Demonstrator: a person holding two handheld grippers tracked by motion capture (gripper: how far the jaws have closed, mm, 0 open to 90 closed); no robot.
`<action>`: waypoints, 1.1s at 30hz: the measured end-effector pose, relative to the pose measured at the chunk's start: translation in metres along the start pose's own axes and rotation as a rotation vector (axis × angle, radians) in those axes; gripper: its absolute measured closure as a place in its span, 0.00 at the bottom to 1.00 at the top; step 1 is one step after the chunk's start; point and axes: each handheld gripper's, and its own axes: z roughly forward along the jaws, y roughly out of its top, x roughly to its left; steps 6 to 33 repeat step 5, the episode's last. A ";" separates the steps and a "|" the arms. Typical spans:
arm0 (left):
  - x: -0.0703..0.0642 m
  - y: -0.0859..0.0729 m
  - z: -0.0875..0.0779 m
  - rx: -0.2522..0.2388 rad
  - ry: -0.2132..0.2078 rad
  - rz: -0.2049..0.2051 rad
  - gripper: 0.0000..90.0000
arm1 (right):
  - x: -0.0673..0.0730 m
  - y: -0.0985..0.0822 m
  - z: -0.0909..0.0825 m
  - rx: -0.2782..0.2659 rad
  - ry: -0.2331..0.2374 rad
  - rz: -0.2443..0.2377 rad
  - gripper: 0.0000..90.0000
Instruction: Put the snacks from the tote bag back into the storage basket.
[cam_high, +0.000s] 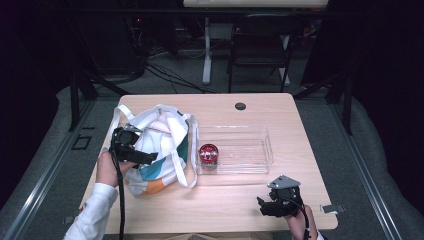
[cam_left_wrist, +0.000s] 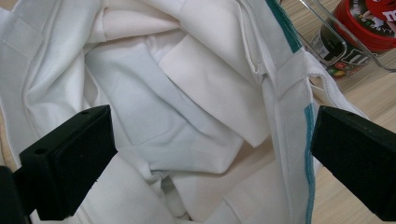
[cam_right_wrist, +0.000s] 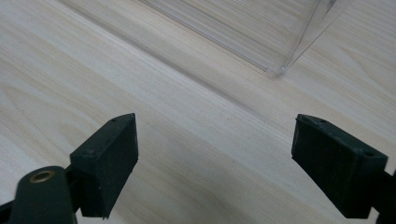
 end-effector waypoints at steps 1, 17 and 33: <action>0.000 0.000 -0.001 0.000 -0.002 0.002 0.01 | 0.001 0.000 0.000 -0.004 -0.001 0.003 0.16; 0.000 0.001 -0.001 0.010 -0.007 0.015 0.01 | 0.001 0.000 0.000 -0.003 -0.003 -0.005 0.16; 0.000 0.001 -0.001 0.010 -0.007 0.015 0.01 | 0.001 0.000 0.000 -0.003 -0.003 -0.005 0.16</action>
